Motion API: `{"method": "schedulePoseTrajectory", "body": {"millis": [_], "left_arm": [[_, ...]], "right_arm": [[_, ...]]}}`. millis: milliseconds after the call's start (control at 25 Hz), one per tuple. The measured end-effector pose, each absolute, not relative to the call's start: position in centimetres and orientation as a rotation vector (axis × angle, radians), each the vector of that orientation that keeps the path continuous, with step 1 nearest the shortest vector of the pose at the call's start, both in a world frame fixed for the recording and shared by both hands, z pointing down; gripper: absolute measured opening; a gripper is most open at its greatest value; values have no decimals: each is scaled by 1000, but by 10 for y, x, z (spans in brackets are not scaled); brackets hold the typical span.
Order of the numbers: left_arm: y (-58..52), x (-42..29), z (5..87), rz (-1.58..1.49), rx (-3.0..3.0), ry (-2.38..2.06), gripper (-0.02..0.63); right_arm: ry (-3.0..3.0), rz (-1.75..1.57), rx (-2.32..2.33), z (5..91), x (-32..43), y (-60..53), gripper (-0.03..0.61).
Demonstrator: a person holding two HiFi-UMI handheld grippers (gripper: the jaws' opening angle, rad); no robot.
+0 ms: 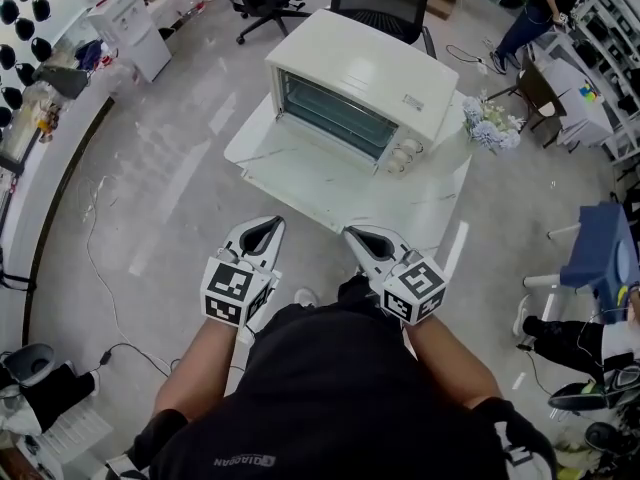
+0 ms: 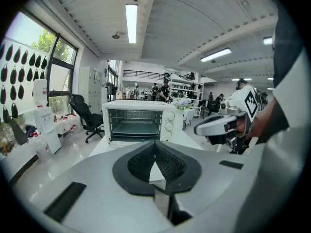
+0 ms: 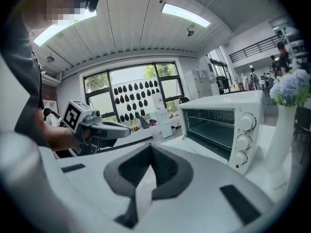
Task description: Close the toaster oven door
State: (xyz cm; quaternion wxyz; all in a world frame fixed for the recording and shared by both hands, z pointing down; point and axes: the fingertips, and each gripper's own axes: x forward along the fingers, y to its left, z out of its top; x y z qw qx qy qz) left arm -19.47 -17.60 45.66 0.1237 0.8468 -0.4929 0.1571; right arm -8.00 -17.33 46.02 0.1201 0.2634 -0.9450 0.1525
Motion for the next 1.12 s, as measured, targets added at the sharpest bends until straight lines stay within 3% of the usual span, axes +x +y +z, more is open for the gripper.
{"method": "schedulePoseTrajectory", "body": {"millis": [560, 680, 1120], "left_arm": [[-185, -201, 455, 456, 2476, -1508, 5], [-186, -200, 454, 461, 2477, -1511, 55], [-193, -195, 458, 489, 2489, -1519, 115]], "right_arm": [[-2770, 440, 757, 463, -83, -183, 2], [-2767, 442, 752, 463, -83, -183, 2], [-2765, 445, 757, 465, -78, -190, 2]]}}
